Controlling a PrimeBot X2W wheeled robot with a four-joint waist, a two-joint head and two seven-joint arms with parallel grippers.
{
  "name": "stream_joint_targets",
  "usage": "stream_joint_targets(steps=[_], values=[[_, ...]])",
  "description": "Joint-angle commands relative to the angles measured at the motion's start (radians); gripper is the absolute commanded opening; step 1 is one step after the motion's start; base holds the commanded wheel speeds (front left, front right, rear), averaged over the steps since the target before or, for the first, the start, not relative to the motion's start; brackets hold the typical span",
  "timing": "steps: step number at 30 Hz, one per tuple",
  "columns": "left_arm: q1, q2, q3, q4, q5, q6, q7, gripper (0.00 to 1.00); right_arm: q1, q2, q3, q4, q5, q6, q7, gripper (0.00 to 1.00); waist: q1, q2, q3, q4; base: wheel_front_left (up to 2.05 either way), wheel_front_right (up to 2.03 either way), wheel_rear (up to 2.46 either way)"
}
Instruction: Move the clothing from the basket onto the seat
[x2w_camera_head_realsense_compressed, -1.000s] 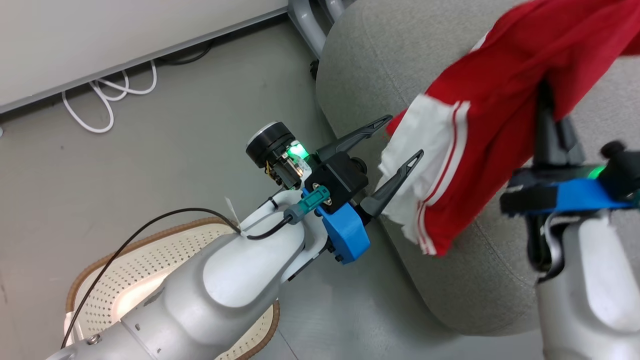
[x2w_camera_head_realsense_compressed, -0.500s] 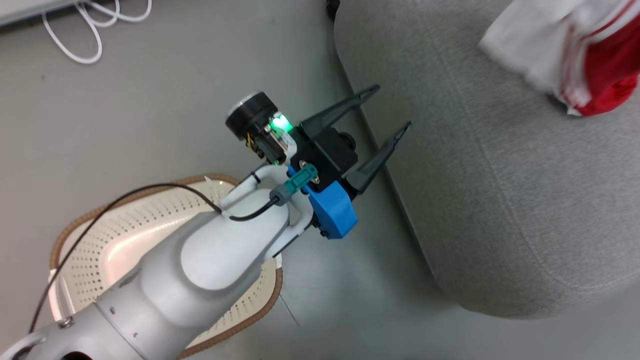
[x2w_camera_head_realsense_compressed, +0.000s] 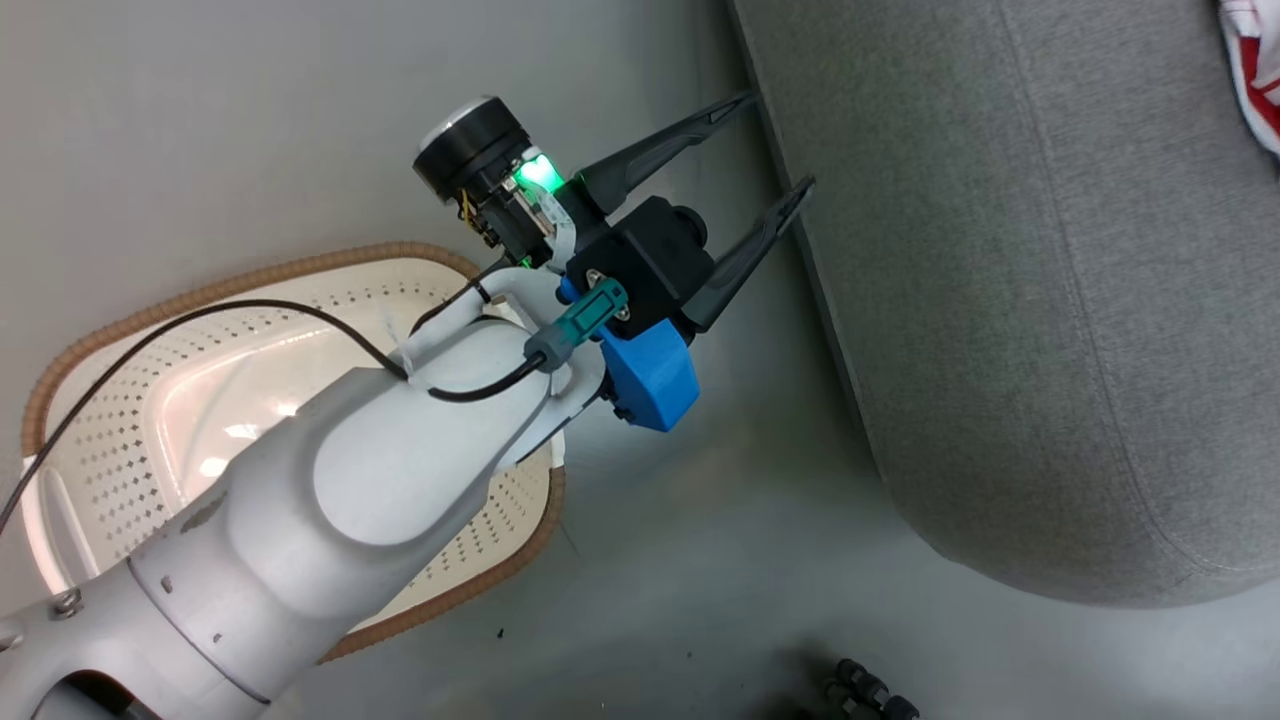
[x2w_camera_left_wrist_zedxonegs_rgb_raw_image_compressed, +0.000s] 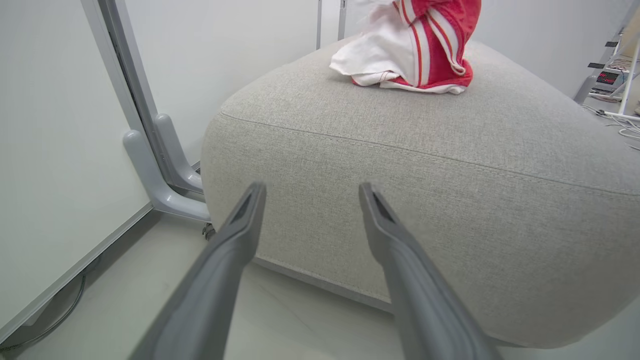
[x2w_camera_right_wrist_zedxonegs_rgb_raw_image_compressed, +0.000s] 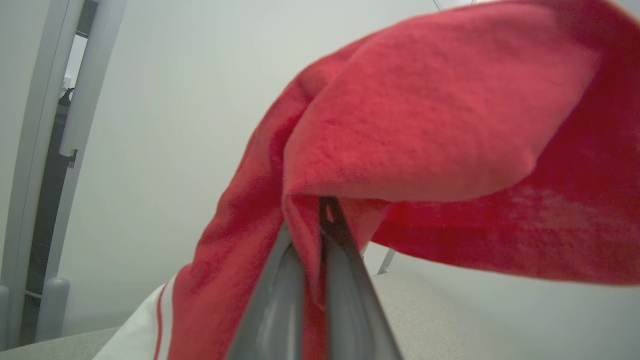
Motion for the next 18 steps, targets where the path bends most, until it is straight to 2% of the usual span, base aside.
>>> stream_joint_targets(steps=[1,4,12,18], values=[[-0.015,0.011,-0.001,-0.007,0.003,0.001,0.005,1.00,0.009,0.018,0.007,0.021,-0.010,-0.001,-0.005,0.00,-0.0001,0.0000,0.025,0.000,0.00,0.00,0.00],[-0.023,0.016,-0.003,-0.014,0.007,0.000,0.012,1.00,0.012,0.041,-0.001,0.043,-0.018,-0.001,-0.005,0.00,-0.0001,0.0000,0.039,0.001,0.00,0.00,0.00],[-0.041,0.028,-0.011,-0.035,0.008,0.004,0.028,1.00,0.052,0.162,-0.015,0.109,-0.074,-0.001,-0.005,0.00,-0.0001,0.0000,0.073,0.012,0.00,0.00,0.00],[-0.045,0.034,-0.012,-0.039,0.002,0.008,0.027,1.00,0.072,0.186,-0.037,0.150,-0.093,-0.001,-0.005,0.00,-0.0001,0.0000,0.076,0.021,0.00,0.00,0.00]])
